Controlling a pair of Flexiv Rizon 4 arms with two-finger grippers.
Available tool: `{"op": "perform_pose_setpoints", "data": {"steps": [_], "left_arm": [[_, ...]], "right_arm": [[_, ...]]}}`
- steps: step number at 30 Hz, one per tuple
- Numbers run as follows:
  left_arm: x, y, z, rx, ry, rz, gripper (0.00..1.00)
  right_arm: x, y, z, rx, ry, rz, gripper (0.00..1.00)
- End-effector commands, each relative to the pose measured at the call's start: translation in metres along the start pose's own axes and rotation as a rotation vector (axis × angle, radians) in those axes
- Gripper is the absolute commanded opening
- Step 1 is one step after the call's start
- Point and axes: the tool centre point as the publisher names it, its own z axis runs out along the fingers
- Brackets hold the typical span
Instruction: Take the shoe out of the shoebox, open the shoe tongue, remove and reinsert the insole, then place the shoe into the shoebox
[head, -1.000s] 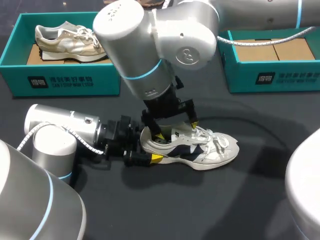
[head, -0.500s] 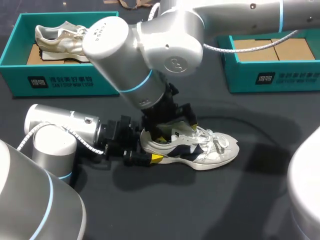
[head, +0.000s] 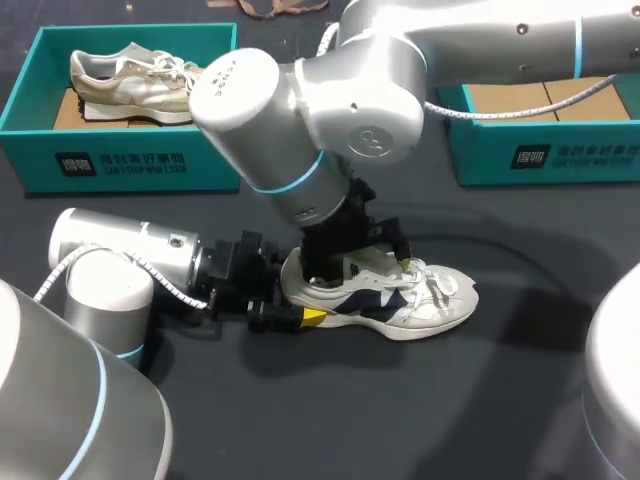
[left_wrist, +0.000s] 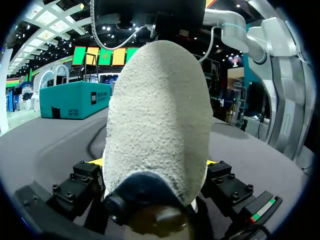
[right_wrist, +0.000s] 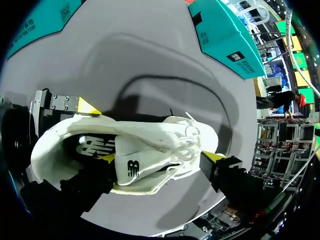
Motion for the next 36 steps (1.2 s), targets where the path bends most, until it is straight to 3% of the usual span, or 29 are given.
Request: {"op": "perform_pose_setpoints", "data": {"steps": [1, 13, 15, 19, 22, 25, 27, 30, 36], "left_arm": [[-0.001, 0.001, 0.003, -0.001, -0.003, 0.0, 0.0], [-0.001, 0.001, 0.003, -0.001, -0.003, 0.0, 0.0], [-0.001, 0.001, 0.003, -0.001, -0.003, 0.0, 0.0], [-0.001, 0.001, 0.003, -0.001, -0.003, 0.0, 0.0], [-0.001, 0.001, 0.003, -0.001, -0.003, 0.0, 0.0], [-0.001, 0.001, 0.003, -0.001, -0.003, 0.0, 0.0], [-0.001, 0.001, 0.003, -0.001, -0.003, 0.0, 0.0], [-0.001, 0.001, 0.003, -0.001, -0.003, 0.0, 0.0], [-0.001, 0.001, 0.003, -0.001, -0.003, 0.0, 0.0]], "right_arm": [[-0.015, -0.003, 0.001, -0.009, 0.022, 0.015, 1.0], [-0.046, 0.002, -0.008, 0.012, 0.061, 0.044, 1.0], [-0.048, 0.002, -0.007, 0.008, 0.084, 0.037, 0.82], [-0.045, 0.001, -0.006, 0.021, 0.109, 0.022, 0.61], [-0.039, 0.0, -0.005, 0.021, 0.137, 0.003, 0.47], [-0.033, 0.0, -0.006, 0.032, 0.158, -0.02, 0.42], [-0.031, 0.0, -0.006, 0.04, 0.17, -0.037, 0.33], [-0.033, 0.001, -0.007, 0.039, 0.212, -0.069, 0.0], [-0.053, 0.0, -0.007, 0.022, 0.323, -0.148, 0.0]]}}
